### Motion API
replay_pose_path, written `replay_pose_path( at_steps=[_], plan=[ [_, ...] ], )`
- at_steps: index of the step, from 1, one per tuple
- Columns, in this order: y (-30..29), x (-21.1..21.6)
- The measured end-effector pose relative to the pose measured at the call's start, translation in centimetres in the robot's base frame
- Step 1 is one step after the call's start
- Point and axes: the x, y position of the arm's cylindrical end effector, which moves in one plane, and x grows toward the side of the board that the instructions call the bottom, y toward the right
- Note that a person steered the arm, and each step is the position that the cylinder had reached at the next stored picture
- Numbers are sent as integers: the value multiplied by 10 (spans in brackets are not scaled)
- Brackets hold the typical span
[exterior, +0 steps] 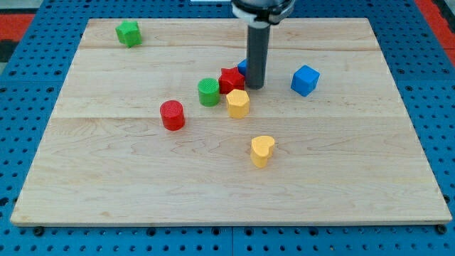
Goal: Move the blue cube towards the right center
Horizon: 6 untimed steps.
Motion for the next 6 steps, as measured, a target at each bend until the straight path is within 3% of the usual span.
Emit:
replay_pose_path(
  at_steps=[1,2,3,6],
  plan=[
    [39,-6],
    [62,28],
    [103,31],
    [83,31]
  ],
)
